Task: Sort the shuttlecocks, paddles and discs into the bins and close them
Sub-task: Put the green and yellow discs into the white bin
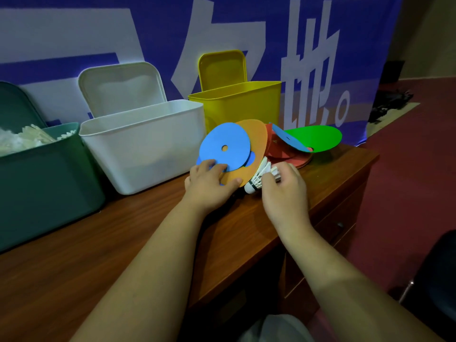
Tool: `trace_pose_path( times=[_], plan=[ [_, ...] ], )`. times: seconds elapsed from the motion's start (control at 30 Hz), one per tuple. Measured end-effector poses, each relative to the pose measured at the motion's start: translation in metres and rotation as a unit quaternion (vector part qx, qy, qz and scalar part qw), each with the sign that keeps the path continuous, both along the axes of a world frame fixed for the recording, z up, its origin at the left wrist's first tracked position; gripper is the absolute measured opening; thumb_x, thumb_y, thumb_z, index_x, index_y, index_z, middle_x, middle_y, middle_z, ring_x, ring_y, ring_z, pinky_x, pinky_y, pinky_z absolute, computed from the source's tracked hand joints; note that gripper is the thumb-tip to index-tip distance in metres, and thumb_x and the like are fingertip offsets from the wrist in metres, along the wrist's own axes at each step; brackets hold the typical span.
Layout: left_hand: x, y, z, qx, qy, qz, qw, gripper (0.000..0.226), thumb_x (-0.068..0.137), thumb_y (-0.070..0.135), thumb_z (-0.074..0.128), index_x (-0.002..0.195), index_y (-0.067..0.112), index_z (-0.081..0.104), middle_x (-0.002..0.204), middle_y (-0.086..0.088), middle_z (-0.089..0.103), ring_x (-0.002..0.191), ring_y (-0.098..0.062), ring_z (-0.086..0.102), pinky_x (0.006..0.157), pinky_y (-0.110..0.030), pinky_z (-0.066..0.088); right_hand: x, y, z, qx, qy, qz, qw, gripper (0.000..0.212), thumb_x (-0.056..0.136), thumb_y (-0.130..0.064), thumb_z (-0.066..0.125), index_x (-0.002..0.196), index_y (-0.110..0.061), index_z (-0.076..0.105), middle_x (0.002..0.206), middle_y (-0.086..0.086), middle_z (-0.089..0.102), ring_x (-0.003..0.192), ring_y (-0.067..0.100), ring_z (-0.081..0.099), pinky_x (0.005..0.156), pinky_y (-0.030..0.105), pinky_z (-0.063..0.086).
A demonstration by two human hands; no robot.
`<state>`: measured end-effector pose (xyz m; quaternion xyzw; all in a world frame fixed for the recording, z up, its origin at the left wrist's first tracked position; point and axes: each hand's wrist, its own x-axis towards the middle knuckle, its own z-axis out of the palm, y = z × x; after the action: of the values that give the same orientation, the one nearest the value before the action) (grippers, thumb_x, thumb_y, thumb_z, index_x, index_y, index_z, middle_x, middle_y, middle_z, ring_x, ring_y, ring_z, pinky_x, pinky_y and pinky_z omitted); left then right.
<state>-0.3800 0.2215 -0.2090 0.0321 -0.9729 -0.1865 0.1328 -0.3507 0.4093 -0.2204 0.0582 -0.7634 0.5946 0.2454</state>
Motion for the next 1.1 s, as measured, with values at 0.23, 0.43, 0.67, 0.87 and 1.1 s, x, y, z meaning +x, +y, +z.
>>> trace_pose_path(
  times=[0.23,0.43,0.67,0.87,1.1],
  plan=[
    [-0.01,0.008,0.019,-0.025,-0.066,0.003,0.997,0.069,0.083,0.071,0.049,0.148,0.064,0.029,0.168,0.011,0.024,0.152,-0.033,0.025,0.115,-0.056,0.019,-0.004,0.002,-0.002,-0.054,0.007,-0.016,0.998,0.019,0.09,-0.016,0.054,0.072,-0.022,0.052,0.083,-0.004,0.057,0.073,0.008,0.05,0.059,0.022,0.035],
    [-0.043,0.026,0.04,-0.046,-0.045,0.098,0.993,0.109,0.073,0.092,0.051,0.151,0.018,0.038,0.153,-0.004,0.045,0.143,-0.036,0.04,0.114,-0.057,0.034,-0.006,0.003,0.0,-0.066,-0.018,0.005,0.998,0.013,0.092,-0.022,0.053,0.084,-0.023,0.063,0.09,-0.004,0.064,0.073,0.012,0.054,0.059,0.025,0.037],
    [-0.073,0.028,0.043,-0.055,-0.046,0.123,0.99,0.125,0.066,0.096,0.057,0.152,0.009,0.033,0.15,-0.013,0.043,0.139,-0.038,0.043,0.106,-0.054,0.046,-0.007,0.004,0.002,-0.048,-0.03,-0.002,0.998,0.011,0.095,-0.019,0.054,0.088,-0.021,0.062,0.094,-0.006,0.061,0.08,0.006,0.055,0.058,0.015,0.038],
    [-0.074,0.028,0.049,-0.082,-0.059,0.118,0.988,0.113,0.074,0.093,0.053,0.149,0.01,0.042,0.149,-0.014,0.045,0.132,-0.038,0.049,0.105,-0.048,0.047,-0.008,0.003,0.001,-0.031,-0.039,0.0,0.999,0.011,0.095,-0.02,0.054,0.087,-0.021,0.061,0.093,-0.006,0.061,0.08,0.009,0.056,0.059,0.022,0.036],
    [-0.067,0.032,0.055,-0.18,0.001,0.063,0.982,0.062,0.092,0.073,0.051,0.089,0.012,0.064,0.084,-0.004,0.059,0.096,-0.033,0.065,0.076,-0.033,0.044,-0.009,0.003,0.0,-0.033,-0.039,0.0,0.999,0.01,0.093,-0.022,0.055,0.085,-0.022,0.061,0.091,-0.005,0.062,0.079,0.013,0.057,0.062,0.026,0.037]
  ],
)
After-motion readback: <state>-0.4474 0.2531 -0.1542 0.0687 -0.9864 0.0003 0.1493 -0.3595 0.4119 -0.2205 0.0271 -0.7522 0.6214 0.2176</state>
